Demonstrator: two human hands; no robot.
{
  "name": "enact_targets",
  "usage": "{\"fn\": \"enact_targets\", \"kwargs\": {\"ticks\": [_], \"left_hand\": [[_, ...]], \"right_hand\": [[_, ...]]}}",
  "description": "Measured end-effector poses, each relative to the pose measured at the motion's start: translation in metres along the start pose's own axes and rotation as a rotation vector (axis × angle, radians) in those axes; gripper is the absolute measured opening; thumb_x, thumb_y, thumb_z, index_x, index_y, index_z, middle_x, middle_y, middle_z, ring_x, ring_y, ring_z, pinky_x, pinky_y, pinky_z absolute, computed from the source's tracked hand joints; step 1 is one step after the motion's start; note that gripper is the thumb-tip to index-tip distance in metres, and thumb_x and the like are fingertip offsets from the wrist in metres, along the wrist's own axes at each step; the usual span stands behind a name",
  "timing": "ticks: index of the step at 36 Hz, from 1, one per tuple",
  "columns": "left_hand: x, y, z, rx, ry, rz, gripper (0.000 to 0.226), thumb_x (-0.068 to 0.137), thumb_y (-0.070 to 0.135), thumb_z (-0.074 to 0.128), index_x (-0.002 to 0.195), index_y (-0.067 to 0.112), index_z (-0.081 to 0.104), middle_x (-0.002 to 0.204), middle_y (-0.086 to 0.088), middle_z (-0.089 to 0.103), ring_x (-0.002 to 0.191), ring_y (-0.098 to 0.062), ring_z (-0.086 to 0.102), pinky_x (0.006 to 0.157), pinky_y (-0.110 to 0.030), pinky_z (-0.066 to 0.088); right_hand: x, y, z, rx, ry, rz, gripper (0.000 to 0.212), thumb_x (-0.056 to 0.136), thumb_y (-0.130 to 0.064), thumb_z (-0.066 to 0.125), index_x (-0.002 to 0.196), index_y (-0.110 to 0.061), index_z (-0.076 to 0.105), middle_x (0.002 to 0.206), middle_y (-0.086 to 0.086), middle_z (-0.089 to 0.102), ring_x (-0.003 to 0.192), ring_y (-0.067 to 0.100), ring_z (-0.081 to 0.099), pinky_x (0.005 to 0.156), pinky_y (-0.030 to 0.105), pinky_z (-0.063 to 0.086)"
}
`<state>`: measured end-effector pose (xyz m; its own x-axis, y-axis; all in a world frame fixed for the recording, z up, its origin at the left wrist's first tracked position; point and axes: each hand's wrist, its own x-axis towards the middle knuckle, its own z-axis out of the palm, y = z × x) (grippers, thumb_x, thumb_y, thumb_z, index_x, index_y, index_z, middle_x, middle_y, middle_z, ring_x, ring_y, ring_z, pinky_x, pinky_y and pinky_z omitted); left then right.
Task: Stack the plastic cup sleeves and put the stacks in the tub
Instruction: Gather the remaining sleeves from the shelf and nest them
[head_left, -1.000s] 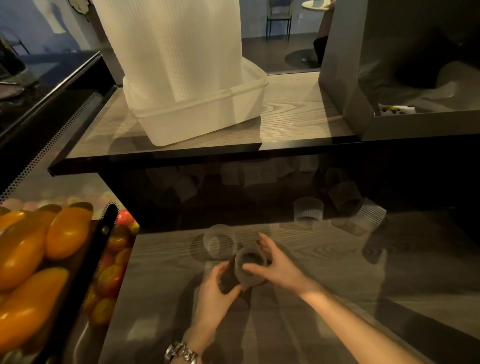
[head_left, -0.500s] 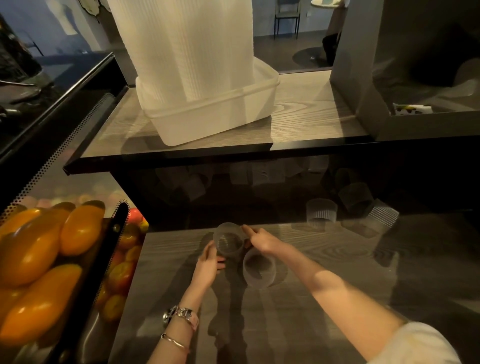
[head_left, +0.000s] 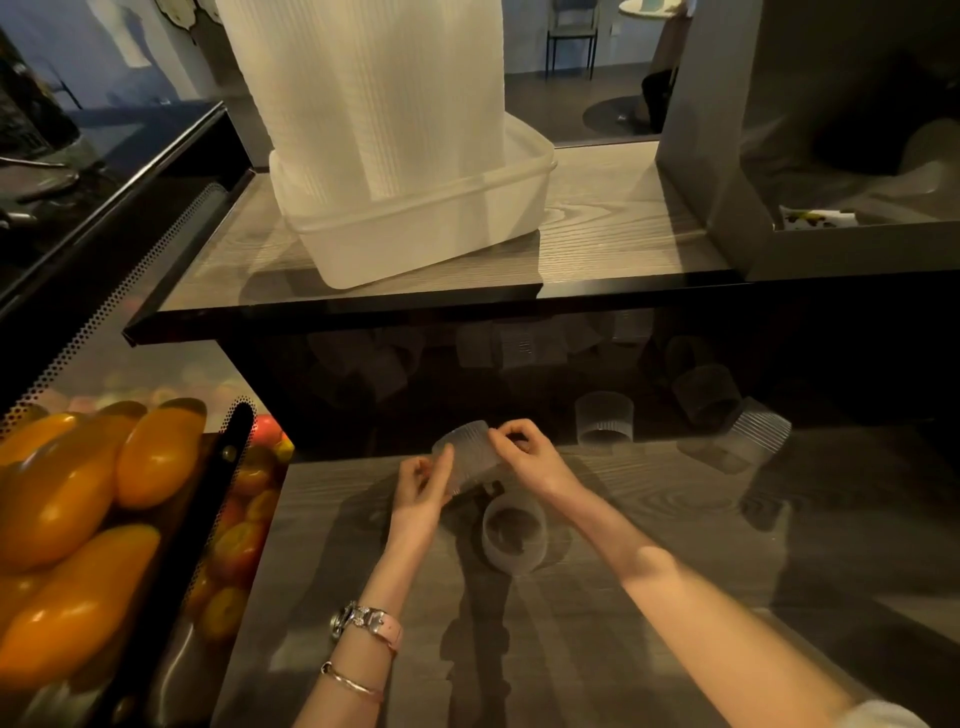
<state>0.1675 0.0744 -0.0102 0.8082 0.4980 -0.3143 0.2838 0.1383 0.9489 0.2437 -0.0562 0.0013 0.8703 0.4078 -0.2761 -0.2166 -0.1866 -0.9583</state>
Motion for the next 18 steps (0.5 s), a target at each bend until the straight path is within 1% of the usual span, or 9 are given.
{"fn": "enact_targets", "kwargs": {"ticks": [2,5,6,8,10,12,14,16,18], "left_hand": [[-0.004,0.006,0.003,0.056,-0.037,0.021,0.029,0.081,0.029,0.068,0.098,0.022,0.046,0.111,-0.008,0.055,0.098,-0.017,0.058,0.077,-0.023,0.051],[-0.011,0.010,0.005,0.110,-0.103,0.067,0.055,0.075,0.020,0.074,0.118,0.026,0.040,0.114,0.007,0.048,0.095,-0.002,0.053,0.065,-0.012,0.047],[-0.013,0.010,0.005,0.144,-0.124,0.082,0.064,0.075,0.019,0.075,0.127,0.026,0.037,0.113,0.011,0.046,0.093,0.001,0.052,0.063,-0.010,0.046],[-0.020,0.008,0.005,0.180,-0.185,0.121,0.074,0.074,0.017,0.076,0.134,0.027,0.035,0.109,0.020,0.045,0.090,0.008,0.050,0.063,-0.004,0.045],[-0.027,0.007,0.005,0.234,-0.243,0.170,0.077,0.071,0.017,0.079,0.134,0.030,0.037,0.114,0.020,0.046,0.097,0.007,0.051,0.071,-0.004,0.046],[-0.031,0.003,0.004,0.286,-0.260,0.202,0.080,0.068,0.017,0.081,0.134,0.030,0.037,0.124,0.013,0.048,0.112,-0.003,0.051,0.088,-0.016,0.047],[-0.034,0.000,0.003,0.308,-0.264,0.216,0.080,0.066,0.017,0.082,0.131,0.033,0.039,0.128,0.013,0.048,0.117,-0.006,0.048,0.097,-0.026,0.045],[-0.037,-0.003,0.003,0.320,-0.280,0.235,0.077,0.065,0.016,0.083,0.121,0.045,0.038,0.121,0.024,0.048,0.114,0.002,0.048,0.093,-0.018,0.044],[-0.041,-0.007,0.005,0.329,-0.292,0.245,0.077,0.065,0.014,0.083,0.118,0.048,0.038,0.118,0.028,0.047,0.112,0.007,0.048,0.088,-0.011,0.043]], "right_hand": [[-0.005,-0.003,-0.006,0.021,-0.005,0.005,0.026,0.088,-0.036,0.060,0.106,-0.020,0.051,0.095,-0.006,0.058,0.084,0.002,0.057,0.056,0.003,0.043],[-0.015,-0.004,-0.018,0.037,-0.055,-0.010,0.045,0.084,-0.033,0.065,0.124,-0.022,0.048,0.104,-0.010,0.059,0.090,-0.003,0.058,0.060,0.001,0.043],[-0.019,-0.004,-0.022,0.040,-0.066,-0.021,0.049,0.083,-0.030,0.067,0.127,-0.022,0.047,0.108,-0.010,0.058,0.092,-0.004,0.058,0.062,0.001,0.043],[-0.027,-0.002,-0.030,0.042,-0.084,-0.049,0.053,0.080,-0.023,0.071,0.128,-0.025,0.049,0.116,-0.010,0.057,0.098,-0.006,0.057,0.068,0.002,0.044],[-0.035,0.001,-0.036,-0.006,-0.113,-0.082,0.050,0.078,-0.020,0.074,0.121,-0.032,0.053,0.119,-0.014,0.057,0.103,-0.009,0.056,0.073,0.003,0.044],[-0.041,0.004,-0.039,-0.059,-0.130,-0.106,0.050,0.075,-0.017,0.076,0.114,-0.039,0.055,0.118,-0.016,0.058,0.109,-0.010,0.054,0.079,0.005,0.044],[-0.047,0.009,-0.041,-0.096,-0.132,-0.116,0.053,0.073,-0.016,0.078,0.112,-0.042,0.054,0.118,-0.017,0.059,0.112,-0.007,0.053,0.083,0.007,0.045],[-0.050,0.014,-0.043,-0.105,-0.129,-0.125,0.055,0.071,-0.012,0.079,0.110,-0.040,0.054,0.117,-0.018,0.059,0.112,-0.006,0.054,0.086,0.009,0.045],[-0.053,0.018,-0.043,-0.115,-0.125,-0.129,0.056,0.069,-0.009,0.080,0.110,-0.037,0.053,0.117,-0.016,0.058,0.110,-0.006,0.055,0.087,0.008,0.043]]}}
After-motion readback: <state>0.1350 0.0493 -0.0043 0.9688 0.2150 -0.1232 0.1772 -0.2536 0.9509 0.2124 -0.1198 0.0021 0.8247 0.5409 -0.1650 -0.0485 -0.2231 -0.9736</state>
